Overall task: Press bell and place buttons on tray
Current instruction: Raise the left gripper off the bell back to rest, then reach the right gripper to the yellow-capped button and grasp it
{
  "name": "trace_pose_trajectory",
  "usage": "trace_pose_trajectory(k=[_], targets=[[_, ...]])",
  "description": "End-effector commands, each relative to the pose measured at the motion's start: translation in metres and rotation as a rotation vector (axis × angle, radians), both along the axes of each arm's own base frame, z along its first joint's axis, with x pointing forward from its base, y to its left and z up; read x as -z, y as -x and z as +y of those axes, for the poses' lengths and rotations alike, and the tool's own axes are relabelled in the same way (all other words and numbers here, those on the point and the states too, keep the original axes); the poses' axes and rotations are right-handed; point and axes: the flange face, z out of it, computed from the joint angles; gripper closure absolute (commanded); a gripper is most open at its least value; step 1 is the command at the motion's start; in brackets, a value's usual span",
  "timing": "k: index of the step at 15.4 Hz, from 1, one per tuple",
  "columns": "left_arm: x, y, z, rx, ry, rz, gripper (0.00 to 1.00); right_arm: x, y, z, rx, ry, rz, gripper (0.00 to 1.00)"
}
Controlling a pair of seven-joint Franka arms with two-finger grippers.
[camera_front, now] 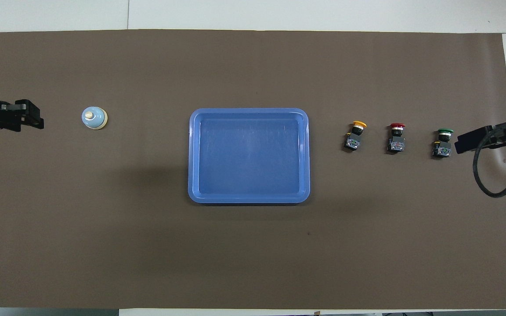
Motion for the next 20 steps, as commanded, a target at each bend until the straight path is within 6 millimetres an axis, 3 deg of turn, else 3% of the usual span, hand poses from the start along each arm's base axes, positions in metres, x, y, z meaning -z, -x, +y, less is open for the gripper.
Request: trace_pose_trajectory(k=[1, 4, 13, 17, 20], targets=[[-0.019, 0.028, -0.002, 0.002, 0.008, 0.031, 0.0, -0.001, 0.008, -0.001, -0.009, -0.024, 0.008, 0.0], [-0.031, 0.04, -0.002, -0.003, 0.01, 0.029, 0.0, -0.001, 0.008, -0.004, -0.005, -0.025, 0.008, 0.0], [-0.027, 0.048, -0.004, 0.006, 0.008, 0.087, 0.0, -0.001, 0.005, 0.01, 0.016, -0.018, -0.011, 0.0], [-0.027, 0.049, -0.004, 0.011, 0.008, 0.094, 0.0, 0.015, 0.001, 0.034, 0.096, -0.003, -0.063, 0.0], [-0.027, 0.048, -0.004, 0.008, 0.008, 0.091, 0.0, 0.04, -0.009, 0.06, 0.157, -0.007, -0.088, 0.0]])
